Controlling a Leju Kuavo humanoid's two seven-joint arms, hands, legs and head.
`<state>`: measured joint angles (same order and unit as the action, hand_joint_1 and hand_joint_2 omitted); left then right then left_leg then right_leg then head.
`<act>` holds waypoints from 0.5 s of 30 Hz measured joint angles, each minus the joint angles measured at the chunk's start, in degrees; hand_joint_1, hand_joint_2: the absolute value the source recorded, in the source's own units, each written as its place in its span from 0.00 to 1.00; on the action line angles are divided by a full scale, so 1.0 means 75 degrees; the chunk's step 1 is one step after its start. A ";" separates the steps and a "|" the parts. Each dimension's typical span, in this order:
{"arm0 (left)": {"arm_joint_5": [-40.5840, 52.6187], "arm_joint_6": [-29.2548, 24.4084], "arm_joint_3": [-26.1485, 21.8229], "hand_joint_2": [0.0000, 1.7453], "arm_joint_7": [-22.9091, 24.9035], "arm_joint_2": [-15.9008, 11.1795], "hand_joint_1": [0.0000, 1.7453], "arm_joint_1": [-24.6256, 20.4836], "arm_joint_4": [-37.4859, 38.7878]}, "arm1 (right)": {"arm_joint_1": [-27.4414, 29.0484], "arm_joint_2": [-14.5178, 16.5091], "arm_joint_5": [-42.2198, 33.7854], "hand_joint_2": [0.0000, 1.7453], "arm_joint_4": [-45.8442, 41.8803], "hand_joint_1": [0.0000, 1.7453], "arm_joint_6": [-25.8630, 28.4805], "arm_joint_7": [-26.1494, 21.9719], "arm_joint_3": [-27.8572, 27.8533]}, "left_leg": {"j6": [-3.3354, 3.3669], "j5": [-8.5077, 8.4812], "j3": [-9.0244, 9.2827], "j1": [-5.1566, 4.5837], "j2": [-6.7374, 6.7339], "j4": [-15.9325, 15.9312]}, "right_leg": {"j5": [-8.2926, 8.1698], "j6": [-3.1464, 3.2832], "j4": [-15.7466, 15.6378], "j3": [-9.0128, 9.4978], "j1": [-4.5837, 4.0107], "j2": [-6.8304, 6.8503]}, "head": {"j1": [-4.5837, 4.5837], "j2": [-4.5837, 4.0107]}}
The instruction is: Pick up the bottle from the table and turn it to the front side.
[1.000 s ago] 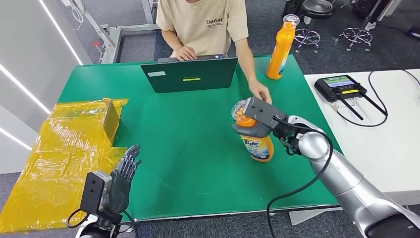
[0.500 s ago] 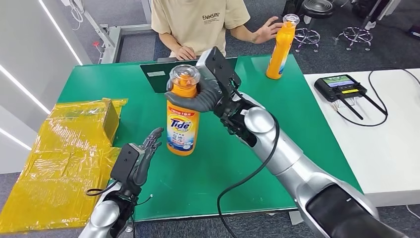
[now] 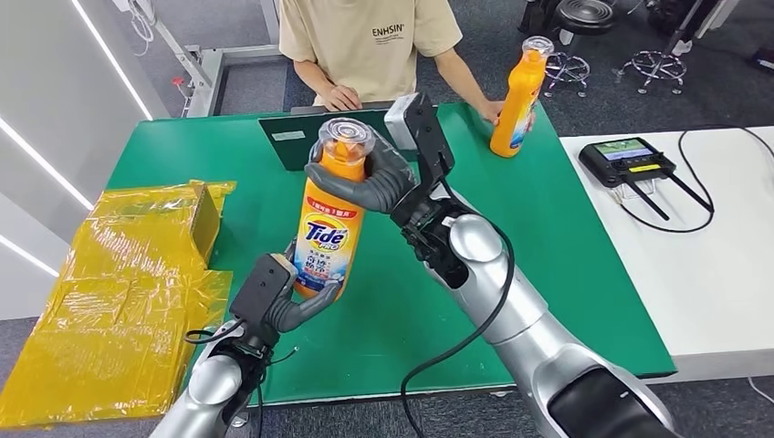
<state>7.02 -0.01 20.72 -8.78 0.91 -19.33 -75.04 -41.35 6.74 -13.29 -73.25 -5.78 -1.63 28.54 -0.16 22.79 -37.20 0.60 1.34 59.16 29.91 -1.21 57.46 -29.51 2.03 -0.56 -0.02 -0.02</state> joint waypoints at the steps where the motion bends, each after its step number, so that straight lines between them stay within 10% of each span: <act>1: 0.0004 0.0018 0.0018 1.00 0.0018 0.0023 0.70 -0.0018 -0.0011 | 0.0041 0.0001 0.0023 1.00 -0.0042 1.00 -0.0004 0.0015 -0.0068 | 0.0000 0.0000 0.0000 0.0000 -0.0001 0.0000 | -0.0001 0.0000 0.0000 -0.0001 0.0000 -0.0002 | -0.0001 0.0000; 2: 0.0001 0.0043 0.0031 1.00 0.0037 0.0043 0.95 -0.0029 -0.0029 | 0.0078 0.0002 0.0045 1.00 -0.0082 1.00 -0.0006 0.0034 -0.0138 | 0.0000 0.0000 0.0000 0.0000 -0.0003 0.0001 | -0.0001 0.0001 0.0000 -0.0002 0.0000 -0.0003 | 0.0001 0.0000; 3: -0.0010 0.0077 0.0044 1.00 0.0058 0.0061 1.00 -0.0036 -0.0053 | 0.0114 0.0002 0.0072 1.00 -0.0121 1.00 -0.0012 0.0050 -0.0205 | 0.0000 0.0000 0.0000 0.0000 -0.0003 0.0001 | -0.0001 0.0001 0.0000 -0.0003 0.0000 -0.0004 | 0.0000 0.0000; 15: -0.0063 0.0312 0.0131 1.00 0.0214 0.0156 1.00 -0.0105 -0.0367 | 0.0619 0.0002 0.0387 1.00 -0.0671 1.00 -0.0066 0.0257 -0.0761 | 0.0000 0.0001 0.0000 0.0001 -0.0007 -0.0001 | 0.0000 0.0001 0.0000 -0.0005 -0.0001 -0.0007 | 0.0000 0.0000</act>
<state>6.55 2.33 21.70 -7.17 2.08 -20.12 -77.79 -36.71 6.75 -10.39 -78.28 -6.27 0.30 22.84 -0.16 22.79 -37.20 0.60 1.29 59.16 29.91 -1.20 57.46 -29.55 2.02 -0.61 -0.02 -0.02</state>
